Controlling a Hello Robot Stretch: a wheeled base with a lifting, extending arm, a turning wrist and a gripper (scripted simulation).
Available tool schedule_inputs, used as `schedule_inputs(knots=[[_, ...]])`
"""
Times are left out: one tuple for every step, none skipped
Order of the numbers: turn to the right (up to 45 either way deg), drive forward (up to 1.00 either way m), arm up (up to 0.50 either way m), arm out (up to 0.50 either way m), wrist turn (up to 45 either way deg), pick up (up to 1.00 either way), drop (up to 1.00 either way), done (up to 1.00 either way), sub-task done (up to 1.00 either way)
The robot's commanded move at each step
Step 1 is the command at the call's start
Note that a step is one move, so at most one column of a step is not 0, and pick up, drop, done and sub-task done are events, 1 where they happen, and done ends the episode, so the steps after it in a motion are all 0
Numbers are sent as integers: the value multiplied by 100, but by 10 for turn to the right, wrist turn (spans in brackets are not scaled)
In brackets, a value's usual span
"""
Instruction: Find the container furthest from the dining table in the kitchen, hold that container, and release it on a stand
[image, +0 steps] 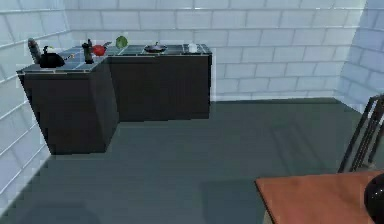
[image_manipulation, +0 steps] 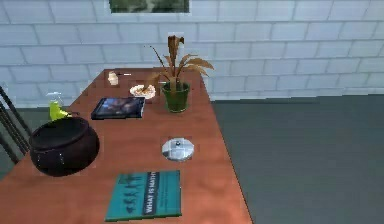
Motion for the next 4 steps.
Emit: schedule_inputs(knots=[[450, 0, 0, 0, 0, 0, 0, 0, 0], [-450, 0, 0, 0, 0, 0, 0, 0, 0], [-450, 0, 0, 0, 0, 0, 0, 0, 0], [-450, 0, 0, 0, 0, 0, 0, 0, 0]])
